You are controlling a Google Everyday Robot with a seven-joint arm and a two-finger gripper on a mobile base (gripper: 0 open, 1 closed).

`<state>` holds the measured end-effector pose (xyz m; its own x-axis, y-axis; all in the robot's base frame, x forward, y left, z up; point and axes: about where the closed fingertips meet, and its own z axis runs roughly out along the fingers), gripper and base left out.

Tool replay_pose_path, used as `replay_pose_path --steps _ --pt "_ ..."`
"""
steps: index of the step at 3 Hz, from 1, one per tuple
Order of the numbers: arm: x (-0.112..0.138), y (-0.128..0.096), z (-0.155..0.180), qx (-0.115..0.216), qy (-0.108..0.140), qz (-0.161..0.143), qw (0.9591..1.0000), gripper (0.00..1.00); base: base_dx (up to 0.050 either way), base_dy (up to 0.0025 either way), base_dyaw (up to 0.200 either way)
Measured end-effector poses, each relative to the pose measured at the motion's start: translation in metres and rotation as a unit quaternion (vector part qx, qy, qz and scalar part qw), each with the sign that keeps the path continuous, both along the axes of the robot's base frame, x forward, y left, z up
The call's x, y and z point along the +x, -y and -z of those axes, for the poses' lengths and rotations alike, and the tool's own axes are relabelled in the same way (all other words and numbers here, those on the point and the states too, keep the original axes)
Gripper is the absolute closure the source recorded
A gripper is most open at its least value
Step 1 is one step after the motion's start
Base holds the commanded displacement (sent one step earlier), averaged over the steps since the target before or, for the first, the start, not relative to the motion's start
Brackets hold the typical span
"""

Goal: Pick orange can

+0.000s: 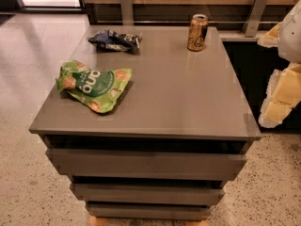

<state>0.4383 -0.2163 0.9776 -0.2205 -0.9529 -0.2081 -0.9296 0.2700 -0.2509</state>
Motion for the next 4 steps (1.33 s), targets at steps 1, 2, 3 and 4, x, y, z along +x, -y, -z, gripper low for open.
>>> replay_pose_path --steps 1,2,3,4 --pt "0.0 0.0 0.0 0.0 0.0 0.0 1.0 0.0 0.018 -0.00062 -0.069" --pt "0.0 0.0 0.0 0.0 0.0 0.0 1.0 0.0 0.0 0.0 0.0" --pt "0.026 -0.003 0.003 0.028 0.005 -0.009 0.9996 0.0 0.0 0.0 0.0" --pt "0.071 -0.006 0.014 0.07 0.015 -0.019 0.9973 0.0 0.0 0.0 0.0"
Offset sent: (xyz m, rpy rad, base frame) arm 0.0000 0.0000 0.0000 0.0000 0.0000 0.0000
